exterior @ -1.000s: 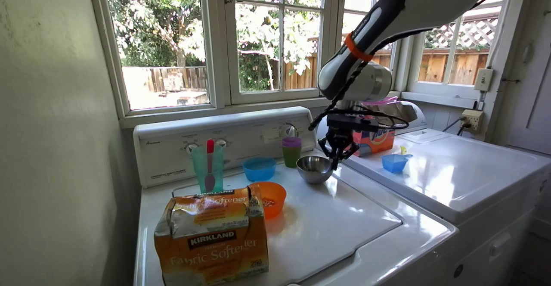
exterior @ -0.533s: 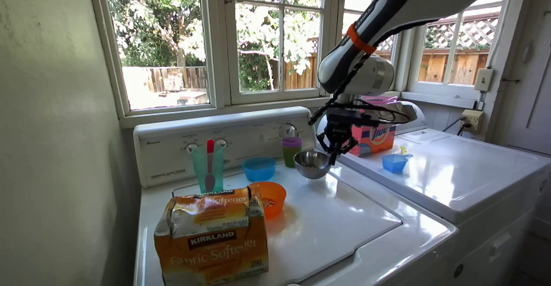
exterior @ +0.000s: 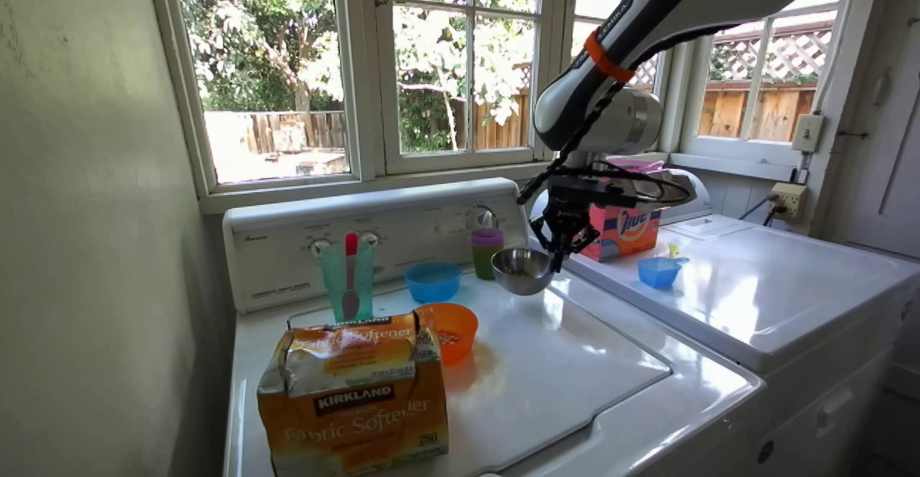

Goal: Pour the contents in the silver bowl into the orange bowl

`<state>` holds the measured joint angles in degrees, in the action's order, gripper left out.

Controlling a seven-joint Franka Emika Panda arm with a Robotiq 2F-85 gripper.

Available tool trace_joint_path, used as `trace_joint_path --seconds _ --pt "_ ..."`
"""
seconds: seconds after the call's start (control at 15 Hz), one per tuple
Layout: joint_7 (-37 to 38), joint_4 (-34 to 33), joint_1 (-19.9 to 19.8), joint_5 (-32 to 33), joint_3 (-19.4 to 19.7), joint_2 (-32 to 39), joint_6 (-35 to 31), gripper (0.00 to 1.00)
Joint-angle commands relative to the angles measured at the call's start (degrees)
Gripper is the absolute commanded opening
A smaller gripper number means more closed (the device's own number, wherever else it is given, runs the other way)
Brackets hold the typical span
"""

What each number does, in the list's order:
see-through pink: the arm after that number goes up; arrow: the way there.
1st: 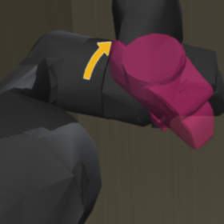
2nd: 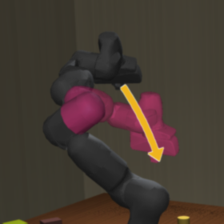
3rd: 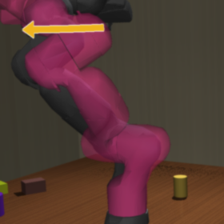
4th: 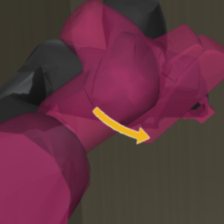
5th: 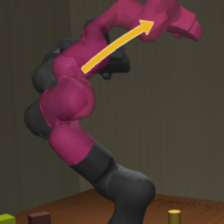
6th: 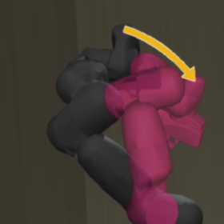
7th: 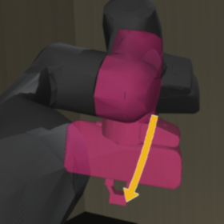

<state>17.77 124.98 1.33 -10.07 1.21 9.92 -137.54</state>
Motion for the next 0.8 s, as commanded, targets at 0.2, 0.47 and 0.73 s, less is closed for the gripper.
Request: trace_joint_path --seconds 0.2,0.47,0.73 --pt "5.9 0.7 2.0 4.5 -0.2 -1.0 -0.5 0.01" --pt "13.1 0.6 6.3 12.3 -1.9 -1.0 1.3 0.01" --pt "24.5 2.2 10.5 24.2 -2.2 -4.4 2.6 0.01"
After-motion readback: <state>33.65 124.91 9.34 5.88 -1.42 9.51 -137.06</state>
